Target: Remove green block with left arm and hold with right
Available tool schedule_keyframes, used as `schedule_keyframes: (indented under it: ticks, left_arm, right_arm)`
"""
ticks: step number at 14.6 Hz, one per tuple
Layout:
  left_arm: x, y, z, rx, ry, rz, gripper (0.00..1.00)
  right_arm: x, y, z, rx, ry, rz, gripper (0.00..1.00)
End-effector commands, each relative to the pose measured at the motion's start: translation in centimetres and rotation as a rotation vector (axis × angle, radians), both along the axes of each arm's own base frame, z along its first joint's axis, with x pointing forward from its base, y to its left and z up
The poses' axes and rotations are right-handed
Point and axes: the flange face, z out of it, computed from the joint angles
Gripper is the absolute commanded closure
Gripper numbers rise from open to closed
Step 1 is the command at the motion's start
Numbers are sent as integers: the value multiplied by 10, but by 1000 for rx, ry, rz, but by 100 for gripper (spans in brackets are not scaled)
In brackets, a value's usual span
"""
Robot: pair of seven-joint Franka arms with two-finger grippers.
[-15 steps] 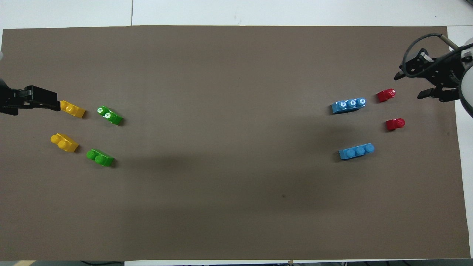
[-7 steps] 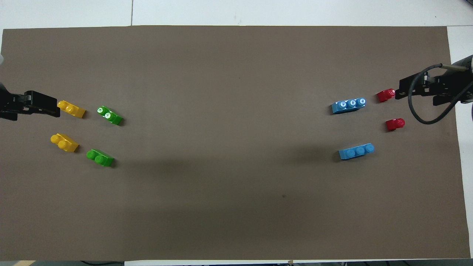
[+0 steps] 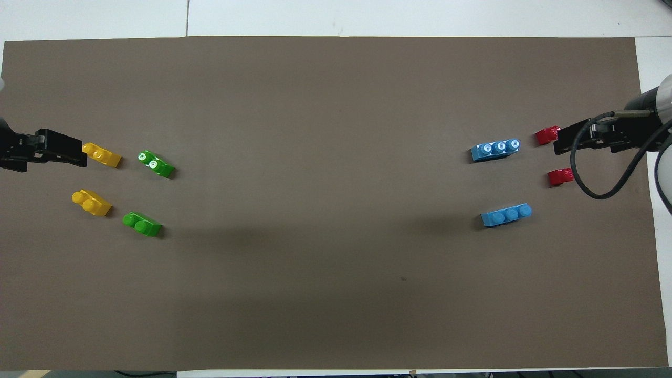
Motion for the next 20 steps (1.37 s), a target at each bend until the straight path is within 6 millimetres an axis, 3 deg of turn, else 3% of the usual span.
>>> schedule_keyframes:
  ticks: [1,6,9,20]
  left_arm:
    - [-3,1,8,-17,-4,5,0]
    - [-6,-1,15,-20,-17,5,0]
    - [-6,-1,15,-18,-20,3,0]
    - [-9,-2,20,-16,-34,2,0]
  right_arm:
    - [-19,2,22,-24,-9,42,0]
    - [-33,0,13,-24,20,33,0]
    - [-26,5,21,-25,-9,34,0]
    - [-24,1,20,-68,-10,34,0]
